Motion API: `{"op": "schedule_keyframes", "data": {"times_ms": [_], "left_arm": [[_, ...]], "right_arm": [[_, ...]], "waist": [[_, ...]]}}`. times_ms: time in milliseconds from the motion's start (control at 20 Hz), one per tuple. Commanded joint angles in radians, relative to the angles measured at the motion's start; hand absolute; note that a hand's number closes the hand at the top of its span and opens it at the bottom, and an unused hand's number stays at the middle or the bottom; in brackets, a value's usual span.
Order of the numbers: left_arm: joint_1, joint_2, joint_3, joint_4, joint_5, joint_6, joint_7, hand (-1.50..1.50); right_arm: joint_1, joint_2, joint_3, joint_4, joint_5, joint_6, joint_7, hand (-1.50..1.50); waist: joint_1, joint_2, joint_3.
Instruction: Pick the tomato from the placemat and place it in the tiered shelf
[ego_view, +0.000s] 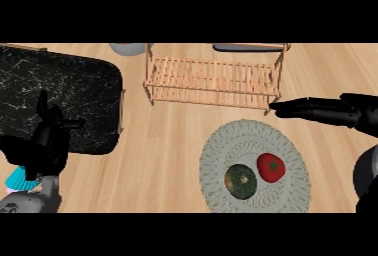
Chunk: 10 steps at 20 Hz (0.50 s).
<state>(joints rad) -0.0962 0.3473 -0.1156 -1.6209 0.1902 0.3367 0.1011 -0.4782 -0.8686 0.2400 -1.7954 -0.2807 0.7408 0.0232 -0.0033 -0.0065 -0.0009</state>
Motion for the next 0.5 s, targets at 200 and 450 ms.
{"op": "schedule_keyframes", "data": {"times_ms": [200, 450], "left_arm": [[0.006, -0.031, 0.001, -0.006, -0.017, 0.005, -0.015, 0.00], [0.032, -0.025, 0.006, -0.037, -0.024, -0.016, 0.014, 0.00]], "right_arm": [[0.041, 0.035, 0.118, -0.256, 0.285, -0.094, 0.237, -1.50], [0.106, 0.069, 0.193, -0.233, 0.531, -0.089, 0.212, -1.50]], "waist": [[-0.002, 0.003, 0.000], [0.009, 0.006, 0.001]]}}
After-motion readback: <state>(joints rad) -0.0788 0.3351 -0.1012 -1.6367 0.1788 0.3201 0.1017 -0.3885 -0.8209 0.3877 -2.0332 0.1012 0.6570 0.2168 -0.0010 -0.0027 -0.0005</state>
